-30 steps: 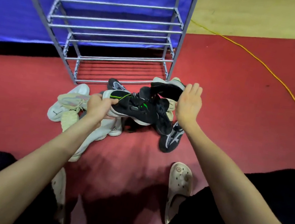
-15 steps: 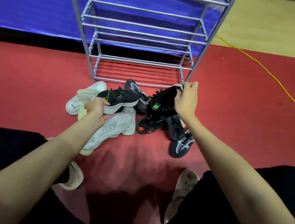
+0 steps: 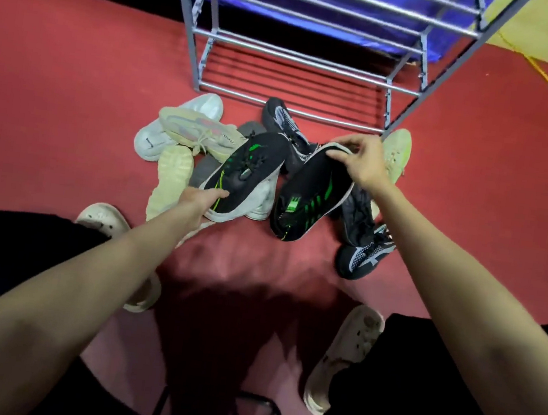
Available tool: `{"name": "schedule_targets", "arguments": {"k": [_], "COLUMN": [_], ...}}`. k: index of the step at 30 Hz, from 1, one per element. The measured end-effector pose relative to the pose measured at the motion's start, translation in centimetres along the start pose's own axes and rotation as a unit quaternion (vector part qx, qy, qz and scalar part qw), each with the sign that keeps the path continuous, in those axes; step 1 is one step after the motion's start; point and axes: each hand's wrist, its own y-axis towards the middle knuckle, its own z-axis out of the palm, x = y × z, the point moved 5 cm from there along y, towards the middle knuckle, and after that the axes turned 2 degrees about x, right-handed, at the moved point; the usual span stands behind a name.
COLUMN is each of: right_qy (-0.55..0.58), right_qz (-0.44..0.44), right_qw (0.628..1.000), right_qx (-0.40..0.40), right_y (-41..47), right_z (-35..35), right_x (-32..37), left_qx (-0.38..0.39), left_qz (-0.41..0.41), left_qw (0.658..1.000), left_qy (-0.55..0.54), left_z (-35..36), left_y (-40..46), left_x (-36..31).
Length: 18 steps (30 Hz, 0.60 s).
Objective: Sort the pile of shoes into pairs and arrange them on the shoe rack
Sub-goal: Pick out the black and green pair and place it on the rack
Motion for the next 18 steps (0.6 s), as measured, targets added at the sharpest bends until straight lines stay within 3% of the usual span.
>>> {"name": "schedule_targets", "arguments": {"k": [4, 7, 13, 18], "right_qy": [-0.023, -0.040, -0.135, -0.115], "right_qz": [-0.006, -0.016, 0.003, 0.072], "right_qw": [0.996, 0.996, 0.990, 0.971], "right_qx": [0.080, 0.078, -0.031, -0.196], "right_y": [3.1, 4.9, 4.4, -2.7], "right_z": [3.5, 5.9, 8.3, 9.7], "right_x": [-0.7, -0.9, -2.6, -5.1], "left_qx": [0.027, 0.037, 0.041, 0.028], "left_qz": [0.013, 0.014, 0.031, 0.037], "left_qw": [0.996, 0.994, 0.989, 0.990], "left_qy": [0.086, 0.099, 0.139, 0.132], "left_z": [-0.2, -0.4, -0.9, -0.8], "left_y": [2.9, 4.3, 5.7, 5.8], "left_x": [0.3, 0.9, 1.7, 1.9]}}
